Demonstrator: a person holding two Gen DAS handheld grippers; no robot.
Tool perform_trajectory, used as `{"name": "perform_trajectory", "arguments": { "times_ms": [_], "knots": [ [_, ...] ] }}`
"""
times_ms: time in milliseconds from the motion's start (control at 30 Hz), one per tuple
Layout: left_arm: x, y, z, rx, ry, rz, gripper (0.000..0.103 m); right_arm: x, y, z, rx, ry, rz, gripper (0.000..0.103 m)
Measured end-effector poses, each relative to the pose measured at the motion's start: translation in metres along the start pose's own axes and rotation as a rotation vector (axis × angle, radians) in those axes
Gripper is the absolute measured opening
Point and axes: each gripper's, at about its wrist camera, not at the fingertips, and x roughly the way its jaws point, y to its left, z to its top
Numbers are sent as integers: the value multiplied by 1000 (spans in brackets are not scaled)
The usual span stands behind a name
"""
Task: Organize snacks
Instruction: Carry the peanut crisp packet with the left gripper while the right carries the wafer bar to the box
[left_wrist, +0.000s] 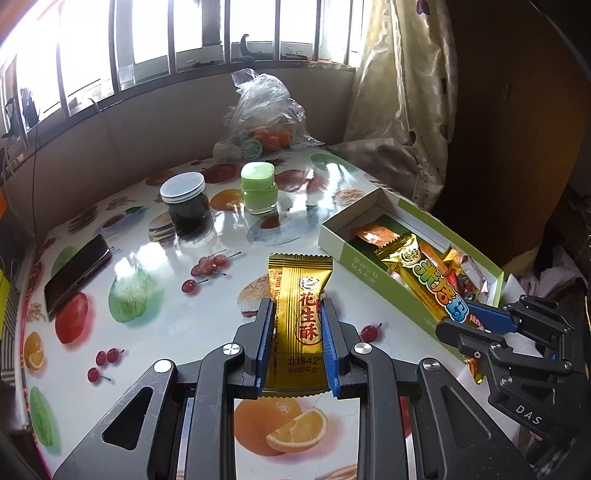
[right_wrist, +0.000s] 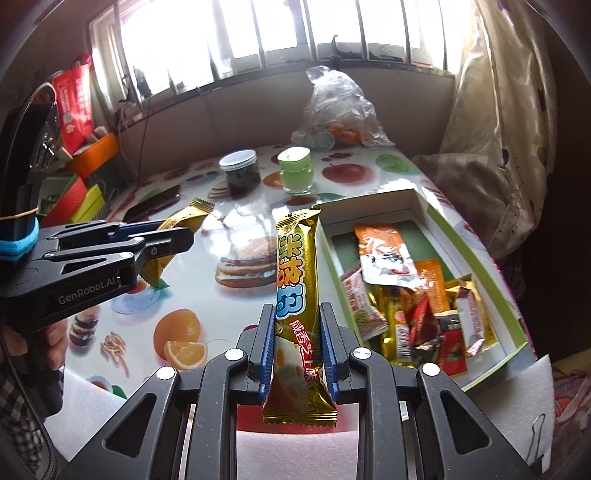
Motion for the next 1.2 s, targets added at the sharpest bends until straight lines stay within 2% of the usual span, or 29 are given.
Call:
{"name": "perform_trajectory", "arguments": {
  "times_ms": [567, 900, 1200],
  "knots": [
    [19, -41, 25, 6, 11, -68, 26, -20, -52, 2, 77, -32, -77, 21],
    [45, -60, 44, -23, 33, -100, 26, -19, -93, 5, 124, -26, -139, 21],
    [81, -78, 53, -57, 95, -138, 26, -5, -118, 6, 143, 11, -177, 21]
  ]
}}
